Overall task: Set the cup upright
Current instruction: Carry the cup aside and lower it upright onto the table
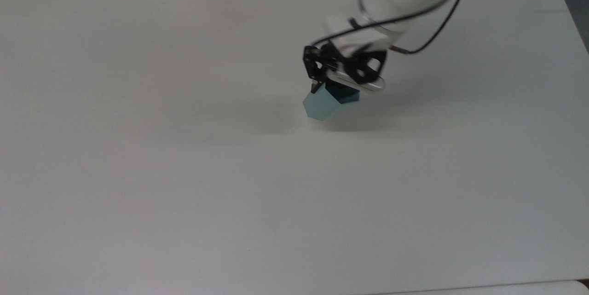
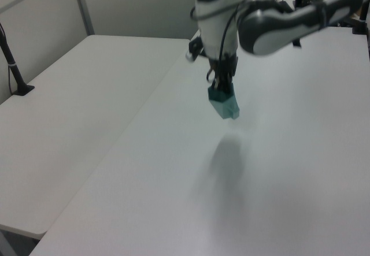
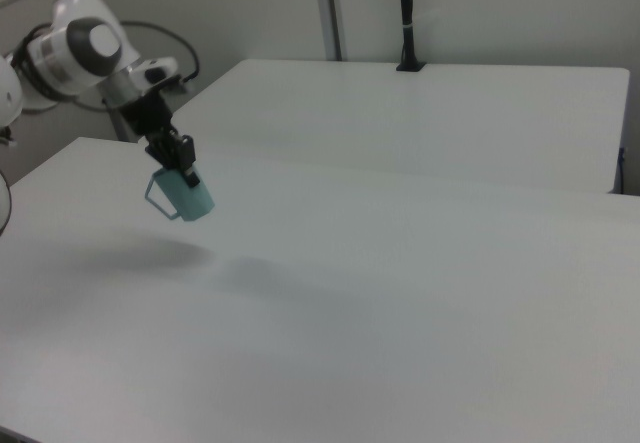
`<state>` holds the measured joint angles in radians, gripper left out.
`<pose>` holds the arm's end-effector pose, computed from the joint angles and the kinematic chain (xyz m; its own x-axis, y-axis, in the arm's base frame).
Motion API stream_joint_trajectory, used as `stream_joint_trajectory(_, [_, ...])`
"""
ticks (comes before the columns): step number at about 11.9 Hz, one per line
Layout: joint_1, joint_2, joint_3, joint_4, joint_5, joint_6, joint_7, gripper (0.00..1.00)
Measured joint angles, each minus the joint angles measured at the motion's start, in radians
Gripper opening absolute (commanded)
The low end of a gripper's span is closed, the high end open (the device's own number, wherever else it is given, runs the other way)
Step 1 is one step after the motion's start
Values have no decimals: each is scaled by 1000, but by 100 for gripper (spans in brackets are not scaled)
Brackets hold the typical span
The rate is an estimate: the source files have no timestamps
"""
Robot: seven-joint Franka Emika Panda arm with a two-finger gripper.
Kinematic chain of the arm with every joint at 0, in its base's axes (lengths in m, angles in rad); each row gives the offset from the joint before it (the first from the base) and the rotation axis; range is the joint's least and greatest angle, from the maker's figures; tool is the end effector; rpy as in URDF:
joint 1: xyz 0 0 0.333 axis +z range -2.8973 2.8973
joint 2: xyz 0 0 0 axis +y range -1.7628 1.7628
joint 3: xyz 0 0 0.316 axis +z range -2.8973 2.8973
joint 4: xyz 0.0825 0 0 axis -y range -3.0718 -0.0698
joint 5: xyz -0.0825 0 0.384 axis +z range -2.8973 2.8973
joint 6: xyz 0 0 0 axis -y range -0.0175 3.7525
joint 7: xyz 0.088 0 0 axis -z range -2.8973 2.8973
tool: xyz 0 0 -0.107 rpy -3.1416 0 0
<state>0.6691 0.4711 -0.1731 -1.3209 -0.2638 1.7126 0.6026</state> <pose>0.6064 0.3270 0.4686 0.9925 -0.0236 0.1202 -0.0609 -0.9464 0.3171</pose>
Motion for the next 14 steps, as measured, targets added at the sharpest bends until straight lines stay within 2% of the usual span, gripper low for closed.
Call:
stream_joint_trajectory(3, [-124, -216, -2, -228, 159, 135, -61, 0])
stream_joint_trajectory(4, [-154, -252, -2, -289, 197, 170, -85, 0])
stream_joint_trajectory(7, [-273, -344, -5, -556, 321, 361, -221, 0])
stream_joint_trajectory(8, [-301, -359, -6, -610, 356, 404, -259, 0])
stream_joint_trajectory(10, [-334, -368, -6, -646, 380, 432, -292, 0])
stream_joint_trajectory(14, [-344, -338, -6, -668, 406, 522, -292, 0])
